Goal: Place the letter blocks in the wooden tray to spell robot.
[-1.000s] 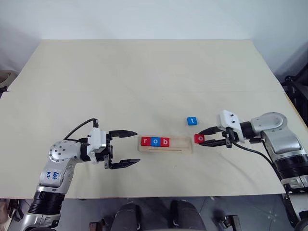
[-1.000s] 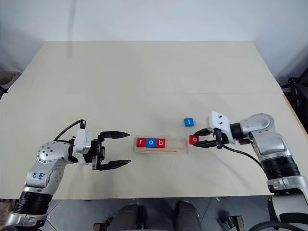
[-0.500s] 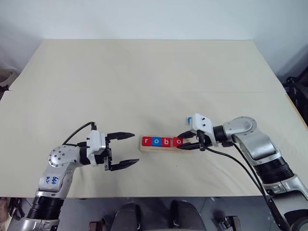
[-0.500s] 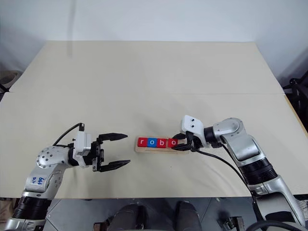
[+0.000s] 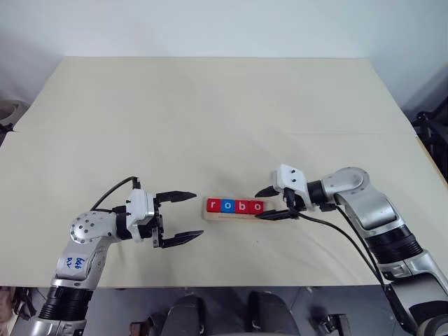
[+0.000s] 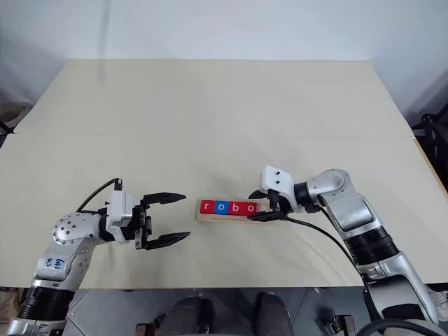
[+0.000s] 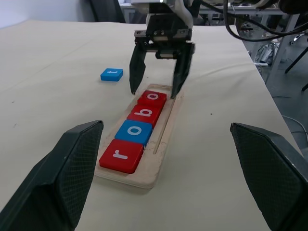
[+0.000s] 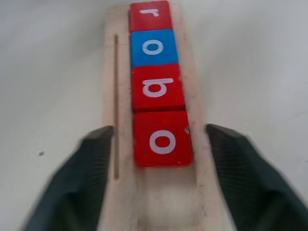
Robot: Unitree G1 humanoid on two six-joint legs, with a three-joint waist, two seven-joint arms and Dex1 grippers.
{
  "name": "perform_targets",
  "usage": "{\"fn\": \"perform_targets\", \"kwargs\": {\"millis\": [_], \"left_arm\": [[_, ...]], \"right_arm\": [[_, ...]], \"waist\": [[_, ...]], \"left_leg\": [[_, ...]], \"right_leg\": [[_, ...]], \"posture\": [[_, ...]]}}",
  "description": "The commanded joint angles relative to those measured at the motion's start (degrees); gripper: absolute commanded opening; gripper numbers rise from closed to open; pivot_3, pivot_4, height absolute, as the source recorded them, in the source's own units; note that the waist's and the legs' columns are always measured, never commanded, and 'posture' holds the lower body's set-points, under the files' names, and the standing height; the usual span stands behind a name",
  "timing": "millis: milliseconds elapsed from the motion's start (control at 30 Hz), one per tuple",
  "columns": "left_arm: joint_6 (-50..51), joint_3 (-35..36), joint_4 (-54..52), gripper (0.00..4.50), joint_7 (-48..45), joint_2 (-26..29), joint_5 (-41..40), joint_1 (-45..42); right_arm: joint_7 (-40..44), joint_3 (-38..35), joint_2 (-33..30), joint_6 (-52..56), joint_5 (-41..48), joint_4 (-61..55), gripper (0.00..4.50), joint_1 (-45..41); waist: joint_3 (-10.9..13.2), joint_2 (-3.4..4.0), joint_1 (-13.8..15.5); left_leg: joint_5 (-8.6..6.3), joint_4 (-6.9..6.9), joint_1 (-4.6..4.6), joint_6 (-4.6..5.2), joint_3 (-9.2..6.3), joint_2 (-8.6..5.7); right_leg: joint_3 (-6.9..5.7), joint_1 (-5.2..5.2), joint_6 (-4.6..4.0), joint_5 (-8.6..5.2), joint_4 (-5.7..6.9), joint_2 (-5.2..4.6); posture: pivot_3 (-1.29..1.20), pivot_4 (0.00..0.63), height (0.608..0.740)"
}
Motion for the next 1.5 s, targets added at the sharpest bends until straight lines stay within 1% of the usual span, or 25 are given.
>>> {"fn": "perform_targets", "kwargs": {"millis": [33, 100, 267, 367, 467, 600, 633, 733, 900, 1100, 1267, 1333, 1400, 1500], "left_arm": [[-0.49, 0.82, -0.89, 4.5, 0.25, -0.16, -0.6, -0.52], [-0.56, 0.57, -0.7, 4.5, 0.34, -0.32, -0.47, -0.8], [-0.8, 0.19, 0.19, 4.5, 0.34, -0.9, -0.15, -1.79], [-0.96, 0.2, 0.5, 4.5, 0.23, -1.1, 0.03, -1.95], [-1.02, 0.16, 1.11, 4.5, 0.22, -1.39, 0.07, -2.26], [-1.27, -0.09, 2.46, 4.5, 0.04, -1.61, 0.19, -3.22], [-1.3, -0.13, 2.89, 4.5, -0.04, -1.67, 0.21, -3.59], [-1.42, -0.29, 4.07, 4.5, -0.26, -1.84, 0.27, -4.61], [-1.84, -0.74, 5.78, 4.5, -0.46, -2.41, 0.55, -5.93], [-1.96, -0.8, 6.34, 4.5, -0.6, -2.6, 0.71, -6.35], [-2.14, -0.68, 6.72, 4.5, -0.54, -2.72, 0.91, -6.53], [-2.27, -0.72, 6.81, 4.5, -0.41, -2.85, 1.06, -6.62], [-2.48, -0.75, 6.85, 4.5, -0.2, -3.0, 1.24, -6.68], [-2.82, -0.49, 6.59, 4.5, 0.3, -3.15, 1.57, -6.41]], "right_arm": [[0.83, -4.99, -2.21, 1.48, 3.79, -2.82, 3.78, -1.44], [1.05, -6.29, -3.35, 1.34, 4.5, -3.15, 3.78, -0.6], [-1.74, -11.57, -5.69, 0.26, 5.49, -3.47, 3.78, 5.02], [-5.27, -16.27, -5.71, -1.39, 6.08, -2.9, 3.2, 8.39], [-7.89, -21.98, -6.79, -2.68, 6.88, -2.39, 2.21, 14.14], [-11.82, -28.06, -6.48, -4.66, 7.76, -3.83, 2.21, 20.66], [-11.83, -29.78, -6.5, -2.76, 9.62, -5.45, 2.21, 22.85], [-13.68, -33.83, -5.98, -0.02, 12.58, -8.78, 2.81, 28.04], [-17.12, -38.38, -4.47, -1.52, 13.59, -9.98, 4.46, 35.3], [-20.78, -40.9, -1.74, -5.3, 14.14, -10.12, 4.46, 38.16], [-21.76, -38.05, -1.06, -6.52, 13.87, -11.41, 4.46, 37.28], [-23.02, -35.68, -1.01, -3.69, 14.33, -12.56, 4.46, 35.0], [-25.33, -31.69, -0.78, 2.26, 14.72, -13.44, 4.46, 30.28], [-31.23, -27.45, 1.95, 9.98, 14.51, -12.66, 4.46, 22.77]], "waist": [[0.0, 0.0, -0.01], [0.0, 0.0, 0.0], [-0.01, -0.01, 0.29], [-0.01, -0.01, 0.15], [-0.01, -0.01, 0.14], [-0.01, -0.01, 0.24], [-0.01, -0.01, 0.28], [-0.01, -0.01, 0.34], [-0.01, -0.01, 0.35], [-0.01, -0.01, 0.25], [-0.01, -0.01, 0.23], [-0.01, -0.01, 0.22], [-0.01, -0.01, -0.1], [-0.02, 0.0, -0.06]], "left_leg": [[0.0, 0.0, 0.0, 0.0, 0.0, 0.0], [0.0, 0.0, 0.01, 0.0, -0.01, 0.01], [0.0, 0.0, -0.01, 0.0, 0.02, -0.02], [0.0, 0.0, -0.01, 0.0, 0.03, -0.02], [0.0, -0.01, -0.01, 0.0, 0.05, -0.01], [0.0, -0.01, -0.01, 0.0, 0.13, -0.02], [0.0, -0.01, 0.01, 0.0, 0.13, -0.02], [0.0, -0.01, 0.01, 0.0, 0.11, -0.01], [0.0, -0.01, 0.03, 0.0, 0.11, -0.01], [0.0, -0.02, 0.04, 0.0, 0.11, -0.01], [0.0, -0.02, 0.06, 0.0, 0.1, 0.0], [0.0, -0.02, 0.06, 0.0, 0.09, 0.0], [0.0, -0.02, 0.08, 0.0, 0.07, 0.01], [0.01, -0.02, 0.13, -0.01, -0.02, 0.03]], "right_leg": [[0.0, 0.0, 0.0, 0.0, 0.01, 0.0], [0.0, 0.0, 0.0, 0.0, 0.01, 0.01], [-0.08, 0.06, 0.0, 0.0, -0.02, -0.02], [-0.05, 0.04, 0.0, 0.0, -0.02, -0.01], [-0.05, 0.03, 0.0, 0.0, -0.01, 0.01], [-0.05, 0.05, 0.0, 0.0, -0.04, 0.0], [-0.04, 0.06, 0.0, 0.0, -0.03, 0.0], [-0.05, 0.06, 0.0, 0.0, -0.01, 0.02], [-0.02, 0.06, 0.0, 0.0, -0.02, 0.04], [0.01, 0.06, 0.0, 0.0, -0.01, 0.05], [0.02, 0.06, 0.0, 0.0, -0.01, 0.06], [0.03, 0.06, 0.0, 0.0, -0.01, 0.05], [0.06, 0.05, 0.0, 0.0, 0.01, 0.06], [0.12, 0.02, -0.01, 0.0, 0.07, 0.07]], "posture": [[0.0, 0.15, 0.74], [0.0, 0.15, 0.74], [0.0, 0.15, 0.74], [0.0, 0.15, 0.74], [0.0, 0.15, 0.74], [0.0, 0.15, 0.74], [0.0, 0.15, 0.74], [0.0, 0.15, 0.74], [0.0, 0.15, 0.74], [0.0, 0.15, 0.74], [0.0, 0.15, 0.74], [0.0, 0.15, 0.74], [0.0, 0.15, 0.74], [0.0, 0.15, 0.74]]}}
